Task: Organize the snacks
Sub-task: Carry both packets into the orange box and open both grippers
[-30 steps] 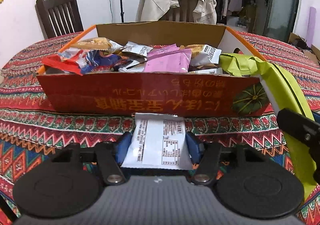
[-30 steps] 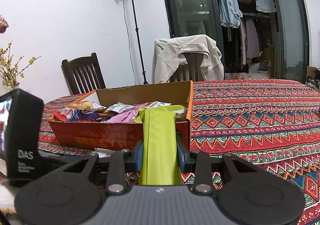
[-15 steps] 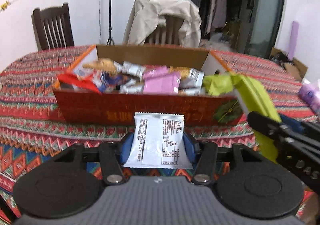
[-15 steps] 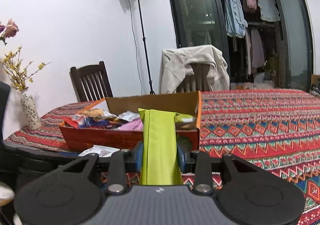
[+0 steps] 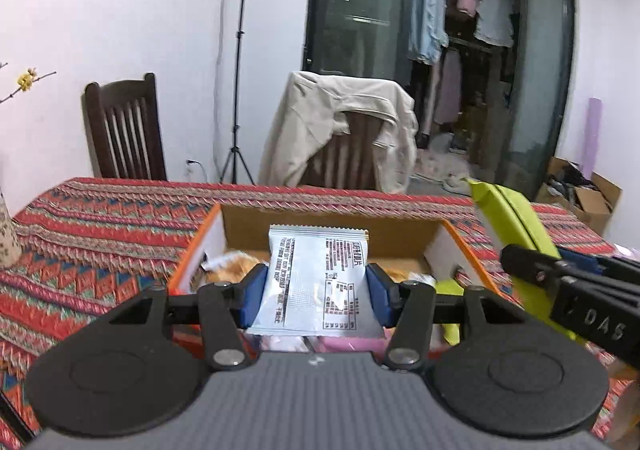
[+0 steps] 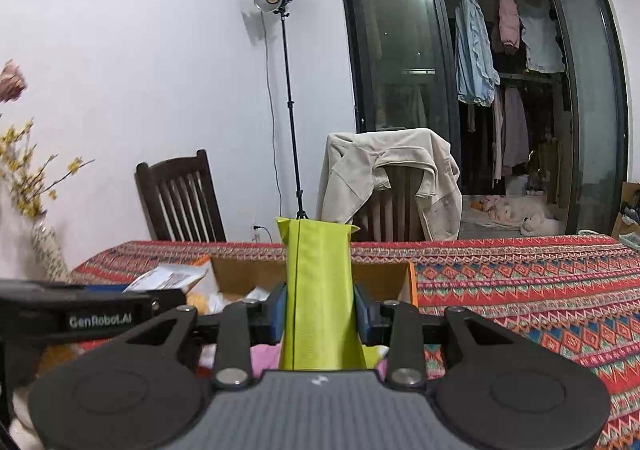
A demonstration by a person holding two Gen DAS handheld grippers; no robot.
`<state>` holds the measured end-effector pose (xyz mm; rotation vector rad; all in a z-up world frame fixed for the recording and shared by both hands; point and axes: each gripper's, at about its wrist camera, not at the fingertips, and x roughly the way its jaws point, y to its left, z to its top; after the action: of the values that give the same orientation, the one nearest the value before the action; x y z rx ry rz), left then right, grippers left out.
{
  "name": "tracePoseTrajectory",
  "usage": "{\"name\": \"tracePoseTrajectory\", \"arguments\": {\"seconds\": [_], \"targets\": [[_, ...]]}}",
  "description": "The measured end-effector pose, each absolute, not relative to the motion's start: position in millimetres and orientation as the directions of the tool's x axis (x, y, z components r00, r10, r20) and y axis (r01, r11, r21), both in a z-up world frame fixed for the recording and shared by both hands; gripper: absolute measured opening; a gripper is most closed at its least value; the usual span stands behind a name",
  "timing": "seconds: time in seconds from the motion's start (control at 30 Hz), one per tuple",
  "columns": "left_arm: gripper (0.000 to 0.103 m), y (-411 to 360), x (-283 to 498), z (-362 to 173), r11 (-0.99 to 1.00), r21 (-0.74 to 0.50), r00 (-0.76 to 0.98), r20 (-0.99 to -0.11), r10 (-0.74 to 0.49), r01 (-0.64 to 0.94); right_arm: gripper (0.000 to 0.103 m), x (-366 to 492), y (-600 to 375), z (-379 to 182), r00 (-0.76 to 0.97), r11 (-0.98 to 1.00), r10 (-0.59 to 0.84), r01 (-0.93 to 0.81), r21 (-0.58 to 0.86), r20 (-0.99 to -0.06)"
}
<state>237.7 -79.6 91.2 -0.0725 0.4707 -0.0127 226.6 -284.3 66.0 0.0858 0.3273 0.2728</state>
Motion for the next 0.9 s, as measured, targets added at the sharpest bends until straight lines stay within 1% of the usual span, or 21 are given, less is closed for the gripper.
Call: {"name": "tracePoseTrajectory", "arguments": {"seconds": [0.1,0.23,0.33,0.37,0.4,0.43,0.47,0.5,0.53,0.57,0.7,0.77,0.9], "targets": [[0.054,-74.8,257.7,90.5,0.998,-0.055,0.896,-0.444,0.0,-0.027,0.033,255.3,-277.5,68.9,0.905,0.962,0.269,-0.235,0.14,-0.33],[0.054,-69.1,282.7,83.0,0.997,-0.033,0.898,-0.439,0.045,-0.067,0.033,288.2,-265.0,57.8,0.893,0.965,0.256,-0.218,0.144,-0.37],[0.055,-61.7,297.7,74.6,0.994,-0.027,0.884,-0.461,0.081,-0.105,0.034,309.1,-256.5,46.2,0.882,0.97,0.237,-0.194,0.146,-0.407],[0.055,-58.9,302.0,72.2,0.993,-0.029,0.877,-0.471,0.091,-0.119,0.036,314.2,-255.3,42.6,0.874,0.97,0.235,-0.187,0.152,-0.424],[0.056,-56.2,303.9,70.5,0.992,-0.035,0.875,-0.476,0.089,-0.12,0.038,319.6,-254.9,39.2,0.865,0.971,0.233,-0.178,0.162,-0.445],[0.059,-53.8,304.2,69.4,0.992,-0.037,0.876,-0.474,0.088,-0.119,0.038,321.4,-255.3,35.3,0.861,0.971,0.23,-0.171,0.169,-0.454],[0.07,-51.4,303.2,68.8,0.992,-0.038,0.88,-0.467,0.088,-0.119,0.047,319.8,-256.0,32.4,0.863,0.971,0.229,-0.17,0.167,-0.451],[0.087,-49.0,301.5,68.6,0.992,-0.041,0.885,-0.457,0.086,-0.118,0.056,316.3,-257.2,29.1,0.863,0.971,0.229,-0.174,0.162,-0.451],[0.096,-46.7,298.6,68.3,0.991,-0.046,0.89,-0.446,0.091,-0.125,0.076,314.7,-257.1,27.4,0.862,0.972,0.226,-0.171,0.158,-0.453],[0.103,-44.1,295.5,68.7,0.989,-0.054,0.896,-0.432,0.101,-0.137,0.088,313.3,-257.0,26.6,0.865,0.973,0.223,-0.169,0.157,-0.45],[0.103,-36.5,286.1,68.9,0.988,-0.084,0.904,-0.419,0.083,-0.13,0.094,303.3,-254.5,27.8,0.872,0.973,0.224,-0.179,0.143,-0.436],[0.103,-38.5,279.2,68.8,0.987,-0.075,0.905,-0.414,0.098,-0.142,0.103,296.7,-252.0,28.3,0.876,0.974,0.225,-0.186,0.131,-0.427],[0.103,-35.7,258.7,75.1,0.989,-0.091,0.919,-0.389,0.069,-0.112,0.103,284.8,-249.1,30.6,0.881,0.976,0.217,-0.188,0.111,-0.42]]}}
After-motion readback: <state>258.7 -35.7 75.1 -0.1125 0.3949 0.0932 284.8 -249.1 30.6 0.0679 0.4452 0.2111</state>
